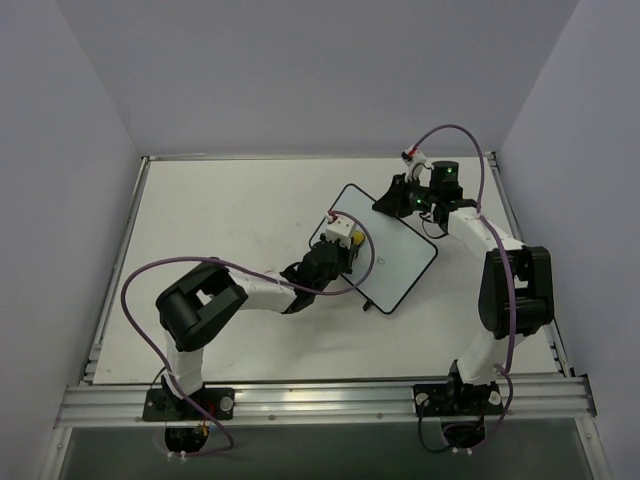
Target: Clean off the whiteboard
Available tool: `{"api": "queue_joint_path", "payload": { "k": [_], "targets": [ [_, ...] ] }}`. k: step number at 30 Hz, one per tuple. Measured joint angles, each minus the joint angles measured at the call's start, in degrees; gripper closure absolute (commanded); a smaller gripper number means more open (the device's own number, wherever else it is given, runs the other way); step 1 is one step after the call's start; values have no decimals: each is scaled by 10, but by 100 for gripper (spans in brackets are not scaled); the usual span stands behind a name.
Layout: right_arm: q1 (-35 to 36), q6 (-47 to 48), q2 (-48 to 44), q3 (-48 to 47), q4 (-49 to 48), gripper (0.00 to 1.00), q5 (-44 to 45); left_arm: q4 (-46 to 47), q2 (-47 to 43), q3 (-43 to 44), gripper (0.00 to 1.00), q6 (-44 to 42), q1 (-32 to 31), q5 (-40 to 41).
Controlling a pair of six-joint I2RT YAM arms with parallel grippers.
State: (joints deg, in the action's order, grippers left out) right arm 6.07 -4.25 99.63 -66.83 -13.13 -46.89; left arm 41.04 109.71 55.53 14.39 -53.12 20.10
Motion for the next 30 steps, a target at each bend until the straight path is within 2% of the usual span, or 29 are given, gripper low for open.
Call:
{"api": "queue_joint_path", "payload": {
  "k": [10,21,30],
  "targets": [
    [0,1,-1,0,0,100,0,-1,14,18,98,-47,-44,62],
    [0,3,-1,0,-2,100,-5,-10,45,60,98,-64,-162,64],
    [4,8,-2,0,-9,100,-5,-29,46,69,98,-47,-154,34]
  ]
}}
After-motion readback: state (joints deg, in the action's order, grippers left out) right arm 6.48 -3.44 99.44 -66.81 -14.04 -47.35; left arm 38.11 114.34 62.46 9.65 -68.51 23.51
